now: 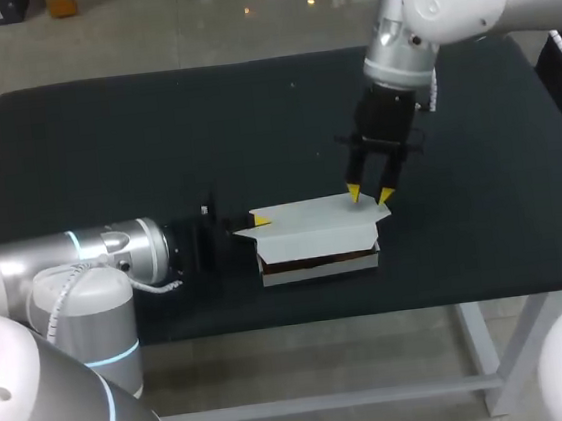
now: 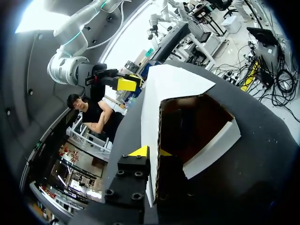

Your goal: Assemble the packaging by folding the flat box into shape, placing the metal phone stand inside, and closing the box properly

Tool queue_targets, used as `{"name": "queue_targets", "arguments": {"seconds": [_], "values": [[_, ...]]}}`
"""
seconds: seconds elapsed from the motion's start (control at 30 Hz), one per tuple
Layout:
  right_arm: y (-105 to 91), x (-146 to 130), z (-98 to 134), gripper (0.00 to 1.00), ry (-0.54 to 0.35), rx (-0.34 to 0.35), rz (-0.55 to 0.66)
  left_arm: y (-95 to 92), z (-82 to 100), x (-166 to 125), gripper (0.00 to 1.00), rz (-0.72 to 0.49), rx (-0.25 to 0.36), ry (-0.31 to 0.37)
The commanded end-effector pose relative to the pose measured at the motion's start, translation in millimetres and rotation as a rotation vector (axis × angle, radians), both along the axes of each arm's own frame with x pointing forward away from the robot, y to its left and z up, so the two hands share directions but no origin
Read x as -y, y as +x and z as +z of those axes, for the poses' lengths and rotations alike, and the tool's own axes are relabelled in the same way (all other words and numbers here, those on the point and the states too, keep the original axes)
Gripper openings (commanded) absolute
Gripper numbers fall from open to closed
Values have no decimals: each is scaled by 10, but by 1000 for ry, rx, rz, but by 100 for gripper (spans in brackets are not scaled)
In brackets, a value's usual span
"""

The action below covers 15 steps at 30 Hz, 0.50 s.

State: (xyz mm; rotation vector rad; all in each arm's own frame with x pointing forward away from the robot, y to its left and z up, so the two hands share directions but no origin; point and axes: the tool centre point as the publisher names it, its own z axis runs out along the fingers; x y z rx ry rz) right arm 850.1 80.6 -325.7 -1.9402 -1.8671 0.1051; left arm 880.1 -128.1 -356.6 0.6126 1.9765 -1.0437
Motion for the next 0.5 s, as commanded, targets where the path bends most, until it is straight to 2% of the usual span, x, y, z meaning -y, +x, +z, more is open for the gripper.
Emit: {"name": "queue_targets", "arguments": {"seconds": [0.03,0.07,0.2,0.5], "values": [[-80,-5,-25,45,-3,17,-6,-35,-69,17,0,8,9,-10],[-87,-2,-30,45,-3,19,-6,-35,-68,17,0,9,10,-10],[-104,15,-43,45,-1,40,-10,-41,-56,8,13,13,14,-15],[-144,20,-126,46,12,69,-2,-57,-42,-5,12,20,18,-21]]}}
